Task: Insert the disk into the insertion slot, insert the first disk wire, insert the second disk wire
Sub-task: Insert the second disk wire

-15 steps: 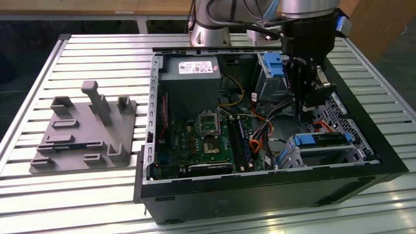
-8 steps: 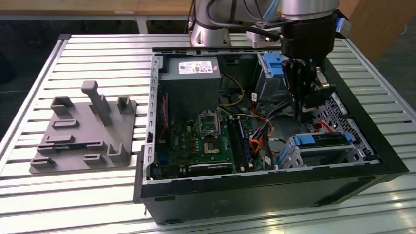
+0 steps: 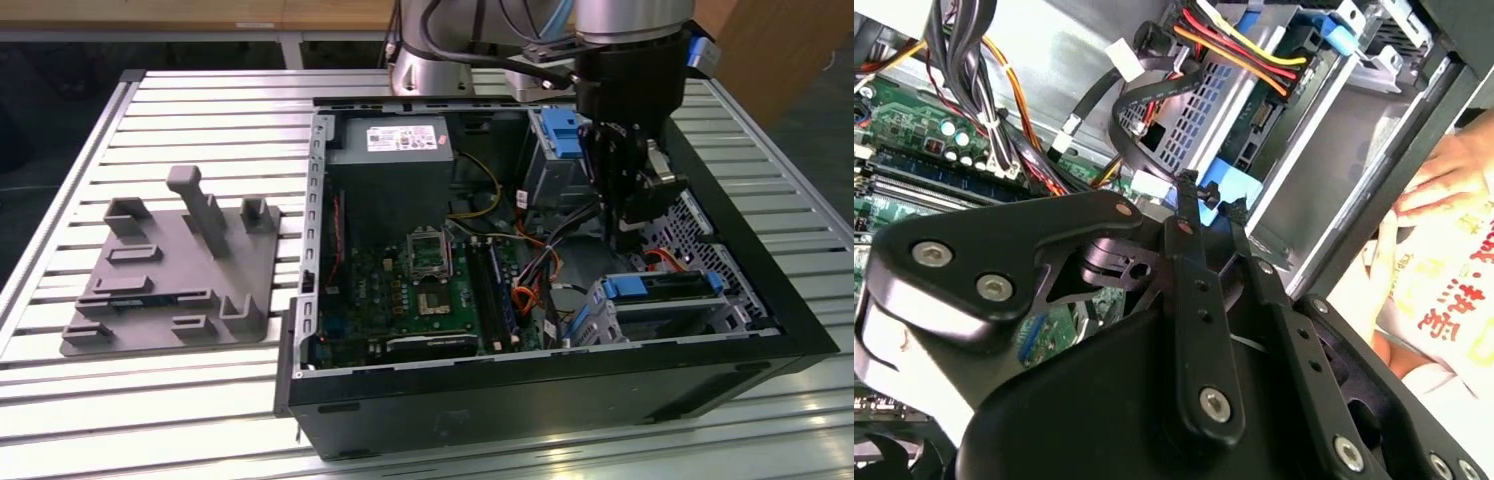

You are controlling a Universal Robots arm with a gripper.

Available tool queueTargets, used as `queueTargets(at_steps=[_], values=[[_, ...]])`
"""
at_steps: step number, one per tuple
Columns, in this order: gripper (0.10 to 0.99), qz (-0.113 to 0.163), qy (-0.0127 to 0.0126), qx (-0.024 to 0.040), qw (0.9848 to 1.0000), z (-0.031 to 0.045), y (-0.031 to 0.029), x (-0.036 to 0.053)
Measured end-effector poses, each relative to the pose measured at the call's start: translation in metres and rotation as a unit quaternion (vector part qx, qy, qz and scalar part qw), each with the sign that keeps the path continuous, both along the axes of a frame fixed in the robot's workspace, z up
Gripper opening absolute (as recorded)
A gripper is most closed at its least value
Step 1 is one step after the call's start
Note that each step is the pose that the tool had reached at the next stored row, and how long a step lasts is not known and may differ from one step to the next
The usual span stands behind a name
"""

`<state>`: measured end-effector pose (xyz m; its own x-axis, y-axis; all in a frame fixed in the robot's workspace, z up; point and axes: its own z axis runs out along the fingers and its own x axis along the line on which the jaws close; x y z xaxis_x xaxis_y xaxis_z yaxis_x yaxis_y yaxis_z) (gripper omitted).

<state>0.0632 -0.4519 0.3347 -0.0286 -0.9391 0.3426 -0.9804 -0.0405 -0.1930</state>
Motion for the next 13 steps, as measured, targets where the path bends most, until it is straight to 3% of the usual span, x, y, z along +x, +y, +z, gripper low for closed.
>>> queueTargets(at_steps=[6,13], values=[[0.263,0.000,0.0000,0.0000,1.0000,0.0100,0.0000,-0.0028],[0.263,0.000,0.0000,0.0000,1.0000,0.0102,-0.0045,-0.0038]])
